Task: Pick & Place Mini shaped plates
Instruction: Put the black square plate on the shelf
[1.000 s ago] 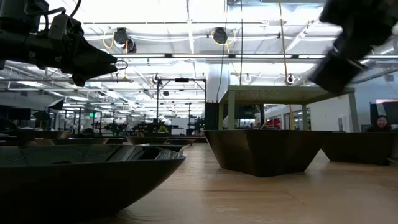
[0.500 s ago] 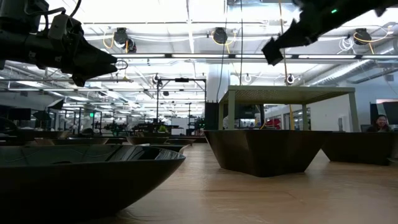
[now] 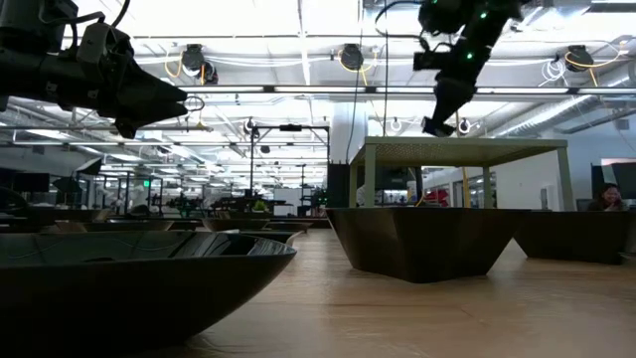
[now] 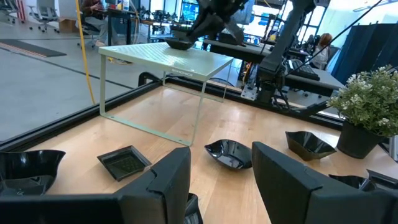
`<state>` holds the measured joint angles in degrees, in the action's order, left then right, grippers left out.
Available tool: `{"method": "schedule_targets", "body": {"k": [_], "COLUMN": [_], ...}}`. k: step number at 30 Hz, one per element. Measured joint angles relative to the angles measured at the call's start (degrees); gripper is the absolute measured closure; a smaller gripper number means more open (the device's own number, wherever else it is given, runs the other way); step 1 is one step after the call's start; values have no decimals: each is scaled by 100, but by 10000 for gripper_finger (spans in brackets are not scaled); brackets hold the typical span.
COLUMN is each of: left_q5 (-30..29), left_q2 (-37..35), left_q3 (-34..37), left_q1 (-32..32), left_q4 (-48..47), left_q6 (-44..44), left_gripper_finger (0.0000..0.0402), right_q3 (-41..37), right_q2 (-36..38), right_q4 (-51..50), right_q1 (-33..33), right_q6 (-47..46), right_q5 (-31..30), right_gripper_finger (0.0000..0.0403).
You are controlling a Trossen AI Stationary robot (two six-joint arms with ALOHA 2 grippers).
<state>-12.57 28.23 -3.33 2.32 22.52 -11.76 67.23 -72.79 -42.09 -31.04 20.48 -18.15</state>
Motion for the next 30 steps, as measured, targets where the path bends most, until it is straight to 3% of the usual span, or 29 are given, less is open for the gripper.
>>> {"method": "schedule_targets", "body": {"k": [7,15,30], "left_q5": [0,0,-1], "left_q2": [-2,0,0], "left_q3": [0,1,2], "left_q1": [0,0,-1], "left_q4": [-2,-1,0], "left_q6": [-1,0,-1], "left_gripper_finger": [227,227,227], "right_q3": [63,63,58], "right_q2": [-310,-310,-310], "right_q4": [45,-36,-109], "right_q1": [-3,-3,-1], "right_q6": [728,766,720], "right_q5": [25,24,41], "right_gripper_finger": [402,401,349]}}
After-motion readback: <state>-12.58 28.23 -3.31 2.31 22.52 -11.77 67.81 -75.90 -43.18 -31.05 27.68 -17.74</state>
